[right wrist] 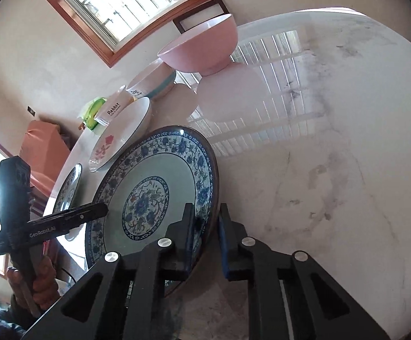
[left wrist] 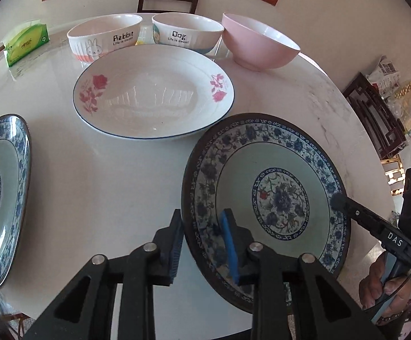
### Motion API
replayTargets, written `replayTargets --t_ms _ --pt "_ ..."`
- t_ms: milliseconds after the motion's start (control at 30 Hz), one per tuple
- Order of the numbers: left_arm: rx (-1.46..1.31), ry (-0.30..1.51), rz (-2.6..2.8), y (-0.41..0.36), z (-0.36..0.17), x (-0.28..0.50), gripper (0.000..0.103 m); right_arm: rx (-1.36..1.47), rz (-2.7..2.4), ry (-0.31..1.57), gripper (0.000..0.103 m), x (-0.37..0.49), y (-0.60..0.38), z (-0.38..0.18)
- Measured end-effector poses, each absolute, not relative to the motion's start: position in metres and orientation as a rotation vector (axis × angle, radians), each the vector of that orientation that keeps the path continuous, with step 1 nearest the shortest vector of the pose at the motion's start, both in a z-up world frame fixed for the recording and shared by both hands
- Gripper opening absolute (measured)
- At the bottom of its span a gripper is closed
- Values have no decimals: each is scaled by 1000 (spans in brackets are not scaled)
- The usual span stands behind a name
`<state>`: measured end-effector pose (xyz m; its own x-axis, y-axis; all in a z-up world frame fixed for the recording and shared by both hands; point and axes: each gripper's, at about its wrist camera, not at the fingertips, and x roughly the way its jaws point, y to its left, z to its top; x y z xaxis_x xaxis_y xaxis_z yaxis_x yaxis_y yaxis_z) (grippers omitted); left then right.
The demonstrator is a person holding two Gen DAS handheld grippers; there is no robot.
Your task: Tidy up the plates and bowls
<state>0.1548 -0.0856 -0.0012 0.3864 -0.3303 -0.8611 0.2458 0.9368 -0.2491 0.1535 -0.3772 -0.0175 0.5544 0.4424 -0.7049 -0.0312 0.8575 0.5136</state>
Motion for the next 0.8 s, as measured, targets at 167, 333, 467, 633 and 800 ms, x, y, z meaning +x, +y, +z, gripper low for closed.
replayTargets --t_ms 167,333,467,633,800 --pt "-107 1104 -361 -81 -2 148 26 467 282 926 15 140 -375 -15" --pt "-83 1081 -360 -81 -3 134 26 477 267 922 15 123 -368 -14" --pt "-75 1052 -348 -78 0 123 26 494 269 918 15 116 -362 -12" --pt "-80 1019 -332 -64 7 109 26 486 283 905 15 108 -347 -5" --pt "-106 1006 -305 -45 11 101 27 473 309 903 15 107 -329 -3"
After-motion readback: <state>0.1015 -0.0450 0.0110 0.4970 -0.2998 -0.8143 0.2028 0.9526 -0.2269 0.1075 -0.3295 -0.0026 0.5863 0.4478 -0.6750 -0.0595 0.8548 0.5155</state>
